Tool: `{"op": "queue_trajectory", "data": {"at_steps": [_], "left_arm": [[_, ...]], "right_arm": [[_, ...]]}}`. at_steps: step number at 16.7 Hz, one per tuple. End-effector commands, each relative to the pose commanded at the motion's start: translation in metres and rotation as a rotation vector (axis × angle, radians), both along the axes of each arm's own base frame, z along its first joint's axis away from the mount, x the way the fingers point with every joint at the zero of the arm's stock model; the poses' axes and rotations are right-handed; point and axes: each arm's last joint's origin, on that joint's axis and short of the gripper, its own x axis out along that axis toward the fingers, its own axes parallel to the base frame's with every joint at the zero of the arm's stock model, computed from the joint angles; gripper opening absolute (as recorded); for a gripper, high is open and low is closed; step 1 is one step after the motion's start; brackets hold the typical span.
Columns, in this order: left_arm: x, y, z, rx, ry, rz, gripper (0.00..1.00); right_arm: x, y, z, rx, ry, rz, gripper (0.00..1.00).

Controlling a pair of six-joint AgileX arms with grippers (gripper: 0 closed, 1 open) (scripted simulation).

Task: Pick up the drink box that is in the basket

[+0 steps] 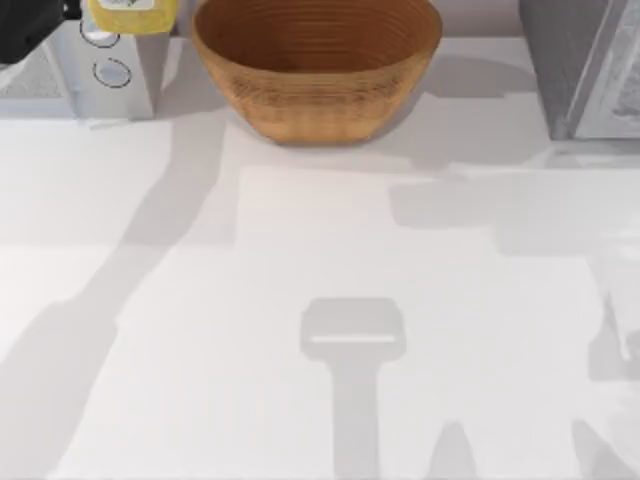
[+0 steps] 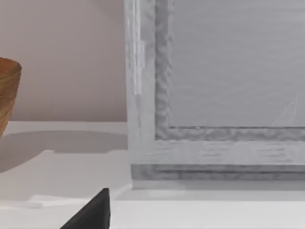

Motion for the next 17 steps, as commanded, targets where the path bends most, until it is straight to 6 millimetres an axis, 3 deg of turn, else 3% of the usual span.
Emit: {"op": "queue_trajectory", "data": {"at_steps": [2,4,8,10,13,17], "left_arm": [[-0.055,0.037,0.006,-0.011,-0.027,0.003,0.0],[-0.111,0.067,-0.005,-0.016,-0.05,0.004,0.0],[-0.196,0.103,-0.071,-0.008,-0.062,0.007,0.0],[-0.22,0.111,-0.113,0.0,-0.052,0.009,0.0],[-0.235,0.117,-0.169,0.01,-0.028,0.011,0.0],[-0.239,0.121,-0.21,0.015,-0.006,0.013,0.0]], "right_arm": [[0.0,0.0,0.0,0.0,0.0,0.0,1.0],[0.0,0.0,0.0,0.0,0.0,0.0,1.0],[0.0,0.0,0.0,0.0,0.0,0.0,1.0],[0.0,0.0,0.0,0.0,0.0,0.0,1.0],[0.0,0.0,0.0,0.0,0.0,0.0,1.0],[0.0,0.0,0.0,0.0,0.0,0.0,1.0]]}}
